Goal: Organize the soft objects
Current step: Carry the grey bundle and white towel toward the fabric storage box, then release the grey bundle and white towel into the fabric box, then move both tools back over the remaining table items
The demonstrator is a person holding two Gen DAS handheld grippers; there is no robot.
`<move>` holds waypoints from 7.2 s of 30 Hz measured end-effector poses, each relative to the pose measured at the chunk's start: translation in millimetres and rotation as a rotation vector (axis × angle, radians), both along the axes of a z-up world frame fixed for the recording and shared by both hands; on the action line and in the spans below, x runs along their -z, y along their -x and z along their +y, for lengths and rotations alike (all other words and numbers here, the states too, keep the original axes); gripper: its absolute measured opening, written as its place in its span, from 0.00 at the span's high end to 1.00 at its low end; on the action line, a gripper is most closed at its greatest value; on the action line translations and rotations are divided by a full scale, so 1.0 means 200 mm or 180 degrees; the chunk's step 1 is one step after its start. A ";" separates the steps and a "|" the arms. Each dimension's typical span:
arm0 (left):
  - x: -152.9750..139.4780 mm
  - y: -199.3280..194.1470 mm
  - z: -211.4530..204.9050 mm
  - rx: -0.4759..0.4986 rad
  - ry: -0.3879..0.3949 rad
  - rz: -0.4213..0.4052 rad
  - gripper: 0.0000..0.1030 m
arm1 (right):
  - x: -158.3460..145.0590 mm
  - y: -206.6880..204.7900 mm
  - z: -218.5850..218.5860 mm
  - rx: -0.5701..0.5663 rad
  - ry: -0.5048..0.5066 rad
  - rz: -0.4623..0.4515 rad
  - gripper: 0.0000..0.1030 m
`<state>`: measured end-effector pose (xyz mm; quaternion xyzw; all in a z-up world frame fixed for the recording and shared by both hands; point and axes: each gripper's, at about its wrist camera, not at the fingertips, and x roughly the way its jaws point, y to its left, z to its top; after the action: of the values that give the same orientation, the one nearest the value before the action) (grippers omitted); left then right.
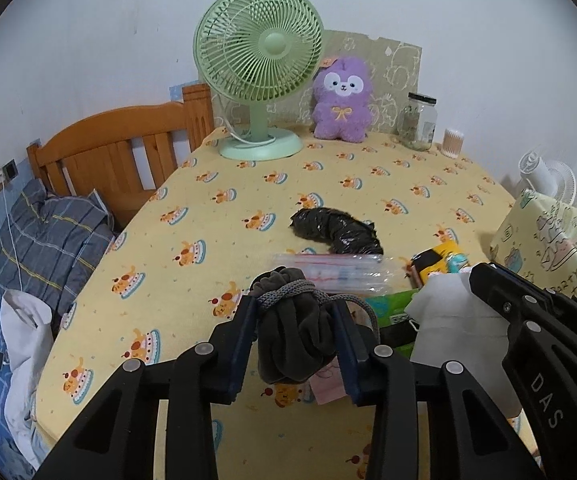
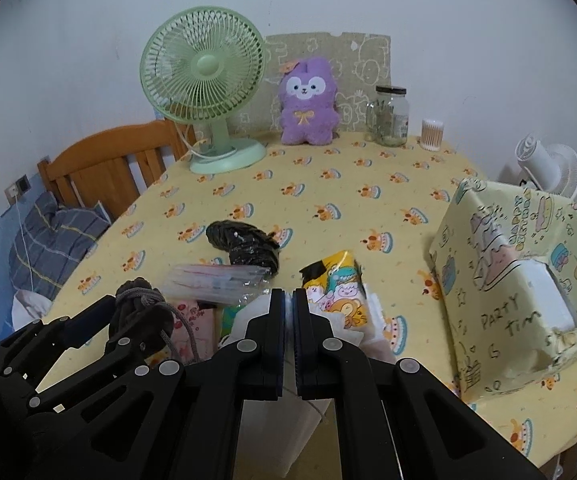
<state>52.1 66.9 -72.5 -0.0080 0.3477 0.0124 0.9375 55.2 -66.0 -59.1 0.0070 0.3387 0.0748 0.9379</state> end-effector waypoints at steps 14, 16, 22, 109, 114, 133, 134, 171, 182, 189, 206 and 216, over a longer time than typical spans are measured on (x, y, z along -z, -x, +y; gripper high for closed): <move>-0.16 0.03 -0.10 0.0134 0.0085 -0.0124 0.63 | -0.18 0.05 -0.10 0.0115 -0.0065 -0.0155 0.94; -0.18 0.03 -0.12 0.0157 0.0097 -0.0150 0.63 | -0.21 0.06 -0.12 0.0130 -0.0055 -0.0182 0.94; -0.25 0.03 -0.16 0.0197 0.0078 -0.0219 0.63 | -0.29 0.07 -0.16 0.0174 -0.0035 -0.0267 0.94; -0.20 -0.30 -1.38 0.1328 -0.0127 -0.0061 0.39 | -0.28 -0.17 -1.25 0.0965 0.0294 -0.0410 0.94; -0.19 -0.31 -1.40 0.1382 -0.0120 0.0030 0.35 | -0.27 -0.18 -1.27 0.0967 0.0207 -0.0358 0.93; -0.23 -0.22 -1.39 0.1502 -0.0144 -0.0179 0.07 | -0.28 -0.14 -1.26 0.1021 0.0171 -0.0218 0.13; -0.23 -0.21 -1.39 0.1507 -0.0145 -0.0191 0.07 | -0.28 -0.13 -1.26 0.1029 0.0179 -0.0239 0.11; -0.40 0.09 -1.01 0.1426 0.0035 -0.0620 0.02 | -0.50 0.19 -0.89 0.0970 0.0309 -0.0613 0.00; -0.39 0.17 -0.86 0.1296 0.0008 -0.0666 0.02 | -0.49 0.27 -0.75 0.0903 0.0281 -0.0630 0.00; -0.38 0.22 -0.76 0.1180 0.0020 -0.0722 0.02 | -0.48 0.31 -0.66 0.0793 0.0258 -0.0652 0.00; -0.28 0.28 -0.54 0.0864 -0.0017 -0.0792 0.04 | -0.36 0.34 -0.44 0.0503 0.0157 -0.0732 0.00; -0.15 0.25 -0.44 0.0627 -0.0040 -0.0671 0.05 | -0.22 0.29 -0.34 0.0379 0.0199 -0.0600 0.01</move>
<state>1.5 -22.0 -43.4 0.0308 0.2464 -0.0784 0.9655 -2.4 -134.3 -15.4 -0.0091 0.2501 0.0087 0.9681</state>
